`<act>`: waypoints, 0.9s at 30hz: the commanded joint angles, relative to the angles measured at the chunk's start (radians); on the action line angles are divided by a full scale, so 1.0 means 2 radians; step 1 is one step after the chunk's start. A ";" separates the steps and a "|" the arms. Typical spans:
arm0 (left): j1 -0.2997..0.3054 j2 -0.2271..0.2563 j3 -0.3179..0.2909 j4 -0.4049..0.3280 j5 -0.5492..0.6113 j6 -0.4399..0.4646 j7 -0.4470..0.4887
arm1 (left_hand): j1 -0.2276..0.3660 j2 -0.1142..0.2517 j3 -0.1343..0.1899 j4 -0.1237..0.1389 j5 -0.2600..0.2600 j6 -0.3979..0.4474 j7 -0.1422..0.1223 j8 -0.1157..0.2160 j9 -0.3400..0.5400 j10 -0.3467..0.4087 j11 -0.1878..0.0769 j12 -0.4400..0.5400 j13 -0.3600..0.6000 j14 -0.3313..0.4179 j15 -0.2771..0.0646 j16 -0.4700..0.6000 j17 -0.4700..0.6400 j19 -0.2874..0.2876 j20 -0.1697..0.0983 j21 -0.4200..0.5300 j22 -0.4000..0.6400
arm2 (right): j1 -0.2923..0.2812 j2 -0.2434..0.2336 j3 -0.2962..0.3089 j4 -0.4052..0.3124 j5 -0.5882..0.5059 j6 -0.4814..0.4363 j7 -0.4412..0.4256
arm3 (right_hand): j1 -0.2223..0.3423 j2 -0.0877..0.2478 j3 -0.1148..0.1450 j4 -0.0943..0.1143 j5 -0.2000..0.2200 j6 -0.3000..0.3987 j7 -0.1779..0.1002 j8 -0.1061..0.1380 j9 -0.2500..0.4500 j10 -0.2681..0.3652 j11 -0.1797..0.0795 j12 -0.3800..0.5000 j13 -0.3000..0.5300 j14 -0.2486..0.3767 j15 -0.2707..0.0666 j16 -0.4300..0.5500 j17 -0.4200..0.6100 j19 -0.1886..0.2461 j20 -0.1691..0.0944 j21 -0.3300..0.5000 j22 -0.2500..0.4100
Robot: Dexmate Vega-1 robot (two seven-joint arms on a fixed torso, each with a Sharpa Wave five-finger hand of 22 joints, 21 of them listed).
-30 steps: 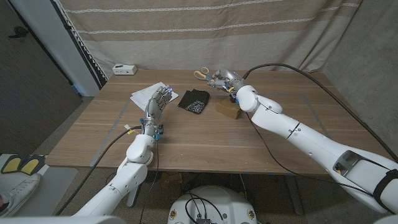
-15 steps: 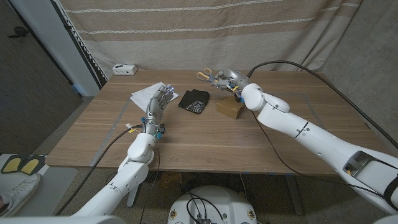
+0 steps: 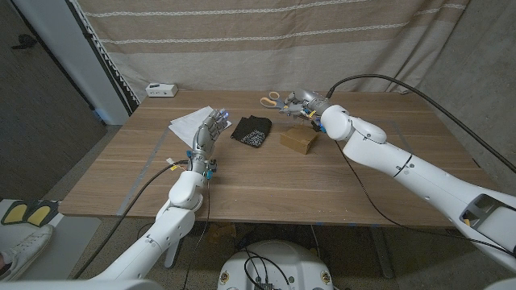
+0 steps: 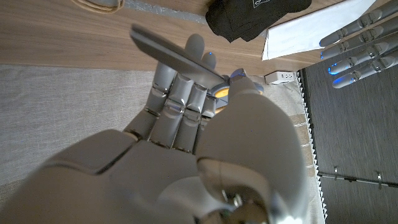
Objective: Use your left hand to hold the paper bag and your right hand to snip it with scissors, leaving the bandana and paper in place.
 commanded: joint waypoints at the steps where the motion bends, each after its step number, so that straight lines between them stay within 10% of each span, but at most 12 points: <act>1: -0.004 0.009 0.000 -0.003 0.007 0.009 0.001 | 0.003 0.001 -0.001 -0.001 -0.001 0.004 0.001 -0.001 0.001 0.005 0.001 0.001 0.002 0.004 -0.076 0.000 0.003 -0.003 -0.047 -0.001 0.002 | 0.004 -0.017 -0.001 -0.019 -0.015 -0.020 0.031 | 0.000 0.003 0.093 0.017 0.002 0.013 -0.006 -0.002 0.003 0.073 -0.065 0.001 0.001 0.034 -0.055 0.004 0.000 -0.002 -0.076 0.007 -0.002; 27: -0.045 0.039 0.011 0.020 0.040 0.011 -0.031 | 0.008 0.003 0.001 -0.003 -0.002 0.009 0.003 0.001 0.001 0.012 0.000 0.003 0.002 0.003 -0.075 -0.001 0.002 -0.006 -0.046 -0.002 0.001 | 0.031 -0.040 -0.023 -0.047 -0.060 -0.052 0.114 | 0.000 0.004 0.094 0.015 0.002 0.012 -0.004 -0.005 0.006 0.071 -0.063 -0.004 0.008 0.032 -0.055 0.007 0.000 -0.006 -0.076 0.018 -0.016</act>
